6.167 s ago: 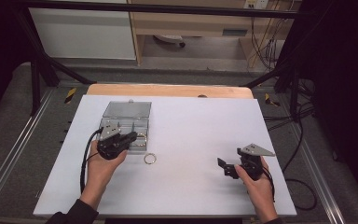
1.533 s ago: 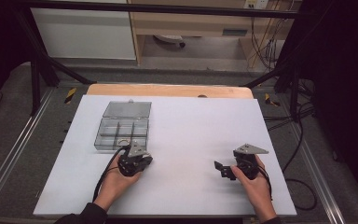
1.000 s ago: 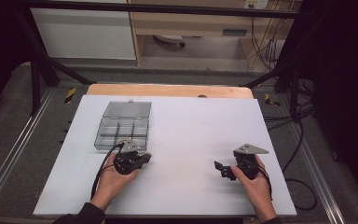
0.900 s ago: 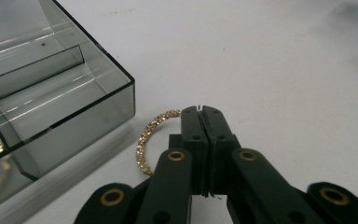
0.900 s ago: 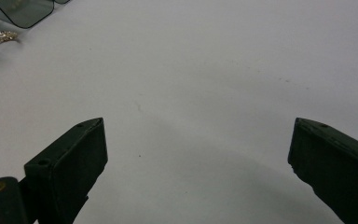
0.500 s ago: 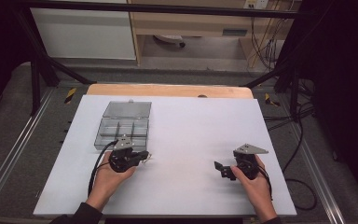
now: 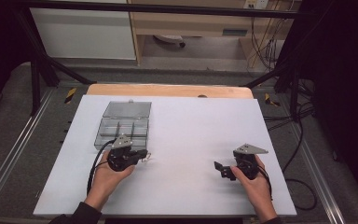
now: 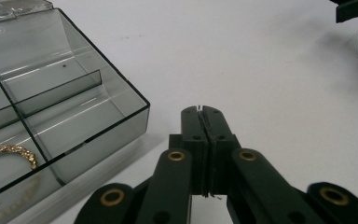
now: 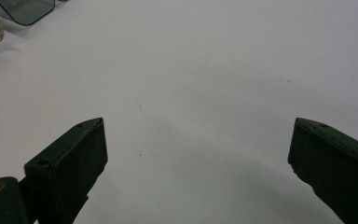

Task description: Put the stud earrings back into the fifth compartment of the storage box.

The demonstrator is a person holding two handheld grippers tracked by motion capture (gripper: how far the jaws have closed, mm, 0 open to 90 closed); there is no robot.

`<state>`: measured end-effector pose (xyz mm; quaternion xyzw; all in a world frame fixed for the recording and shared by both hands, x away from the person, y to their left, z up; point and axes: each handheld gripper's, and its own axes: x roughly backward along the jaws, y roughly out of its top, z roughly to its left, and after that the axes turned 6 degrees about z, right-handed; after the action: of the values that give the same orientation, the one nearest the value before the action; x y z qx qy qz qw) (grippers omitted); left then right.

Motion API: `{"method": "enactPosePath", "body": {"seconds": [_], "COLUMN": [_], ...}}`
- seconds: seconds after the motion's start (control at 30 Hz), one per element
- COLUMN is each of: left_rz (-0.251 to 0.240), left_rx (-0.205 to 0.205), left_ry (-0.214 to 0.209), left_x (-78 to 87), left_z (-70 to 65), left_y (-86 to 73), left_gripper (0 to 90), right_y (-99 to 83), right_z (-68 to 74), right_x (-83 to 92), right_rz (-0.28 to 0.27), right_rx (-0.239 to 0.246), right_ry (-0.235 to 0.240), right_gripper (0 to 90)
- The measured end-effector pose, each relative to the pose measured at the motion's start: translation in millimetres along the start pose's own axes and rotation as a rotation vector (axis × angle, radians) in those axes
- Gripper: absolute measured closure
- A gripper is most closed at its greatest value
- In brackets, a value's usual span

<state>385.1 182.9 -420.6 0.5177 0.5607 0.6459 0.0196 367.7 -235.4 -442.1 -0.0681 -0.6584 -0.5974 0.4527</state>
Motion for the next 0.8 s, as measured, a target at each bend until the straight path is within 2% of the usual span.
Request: {"method": "enactPosePath", "body": {"seconds": [0.8], "left_rz": [-0.076], "left_rx": [0.025], "left_ry": [0.013], "left_x": [31.4], "left_z": [14.3], "left_y": [17.2], "left_gripper": [88.9], "right_y": [0.1], "right_z": [-0.2], "right_x": [-0.3], "right_rz": [0.001], "right_rx": [-0.002], "right_ry": [0.0], "right_gripper": [4.8]}}
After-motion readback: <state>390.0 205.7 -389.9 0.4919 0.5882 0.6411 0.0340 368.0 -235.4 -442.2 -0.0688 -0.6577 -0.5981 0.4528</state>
